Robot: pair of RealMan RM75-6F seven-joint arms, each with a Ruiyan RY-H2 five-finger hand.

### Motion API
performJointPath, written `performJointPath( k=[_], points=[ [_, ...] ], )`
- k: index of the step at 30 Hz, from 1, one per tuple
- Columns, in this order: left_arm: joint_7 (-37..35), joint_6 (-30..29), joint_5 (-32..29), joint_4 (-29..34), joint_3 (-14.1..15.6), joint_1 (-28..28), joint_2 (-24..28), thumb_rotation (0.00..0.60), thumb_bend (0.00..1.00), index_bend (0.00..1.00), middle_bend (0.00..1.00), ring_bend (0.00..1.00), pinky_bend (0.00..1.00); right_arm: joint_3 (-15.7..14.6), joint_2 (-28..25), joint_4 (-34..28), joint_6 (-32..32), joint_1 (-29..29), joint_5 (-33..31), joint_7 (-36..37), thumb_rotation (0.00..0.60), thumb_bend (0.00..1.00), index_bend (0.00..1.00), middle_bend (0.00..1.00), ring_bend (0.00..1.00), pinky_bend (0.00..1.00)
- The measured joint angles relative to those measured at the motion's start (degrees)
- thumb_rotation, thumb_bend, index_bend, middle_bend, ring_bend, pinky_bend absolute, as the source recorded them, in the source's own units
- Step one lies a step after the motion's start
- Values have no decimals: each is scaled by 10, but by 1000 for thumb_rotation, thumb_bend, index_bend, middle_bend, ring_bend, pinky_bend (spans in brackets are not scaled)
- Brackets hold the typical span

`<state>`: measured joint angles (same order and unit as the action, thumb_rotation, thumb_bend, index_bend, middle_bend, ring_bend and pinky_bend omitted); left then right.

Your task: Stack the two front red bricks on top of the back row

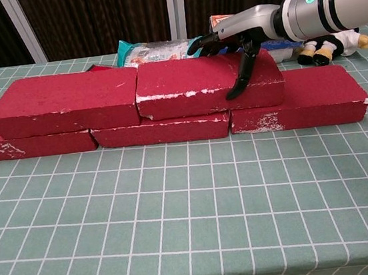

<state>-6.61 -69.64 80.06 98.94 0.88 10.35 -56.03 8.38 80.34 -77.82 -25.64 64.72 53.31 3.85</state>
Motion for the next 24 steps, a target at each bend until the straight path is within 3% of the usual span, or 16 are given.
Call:
performJointPath(
  k=[24],
  points=[
    [-8, 8, 2, -6, 3, 1, -1, 600, 9, 0, 0, 0, 0, -17, -8, -40, -40, 7, -56, -55, 600, 157, 0, 138, 46, 187]
  ],
)
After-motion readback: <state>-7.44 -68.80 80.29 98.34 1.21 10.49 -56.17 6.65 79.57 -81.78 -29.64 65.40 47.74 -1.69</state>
